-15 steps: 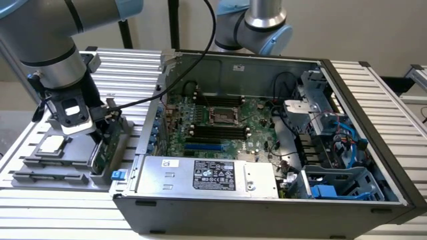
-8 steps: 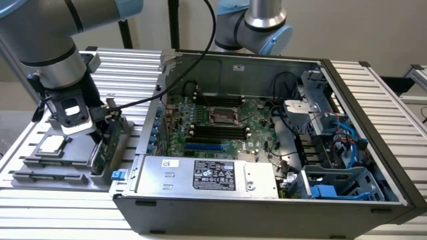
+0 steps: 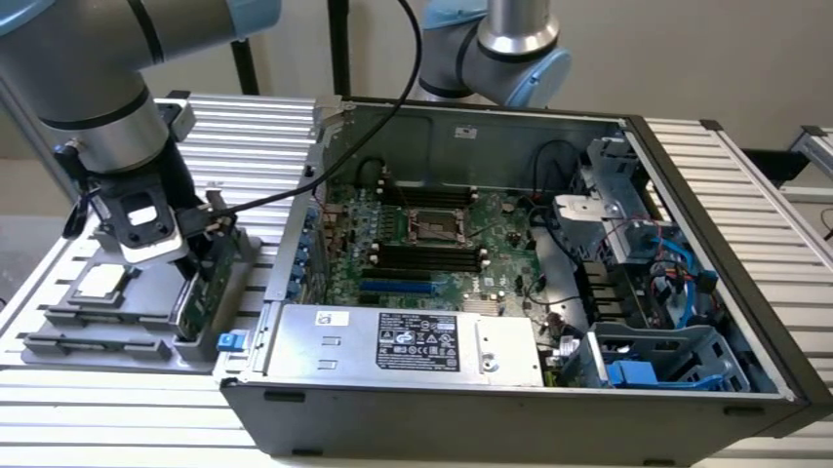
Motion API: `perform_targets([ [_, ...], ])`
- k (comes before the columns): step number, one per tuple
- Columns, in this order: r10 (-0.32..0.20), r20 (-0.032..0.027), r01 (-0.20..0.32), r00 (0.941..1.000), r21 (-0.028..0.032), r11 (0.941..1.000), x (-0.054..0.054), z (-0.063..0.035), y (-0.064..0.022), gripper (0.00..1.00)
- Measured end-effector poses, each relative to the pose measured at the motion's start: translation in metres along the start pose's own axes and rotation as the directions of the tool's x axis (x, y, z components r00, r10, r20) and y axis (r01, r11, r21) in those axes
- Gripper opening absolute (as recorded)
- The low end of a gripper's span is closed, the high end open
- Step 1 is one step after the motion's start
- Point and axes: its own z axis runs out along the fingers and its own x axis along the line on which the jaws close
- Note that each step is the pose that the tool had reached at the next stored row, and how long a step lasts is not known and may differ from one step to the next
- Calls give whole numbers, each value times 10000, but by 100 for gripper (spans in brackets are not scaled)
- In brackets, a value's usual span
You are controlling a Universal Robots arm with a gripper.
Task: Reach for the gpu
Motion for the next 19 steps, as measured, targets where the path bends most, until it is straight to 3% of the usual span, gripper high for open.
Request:
perform_targets([
  [7, -376, -58, 376, 9993, -23, 9993, -16, 1, 1, 26],
  [11, -468, -145, 468, 9988, -32, 9989, -31, 1, 2, 26],
  [19, -731, -213, 729, 9971, -61, 9973, -56, 0, 2, 26],
])
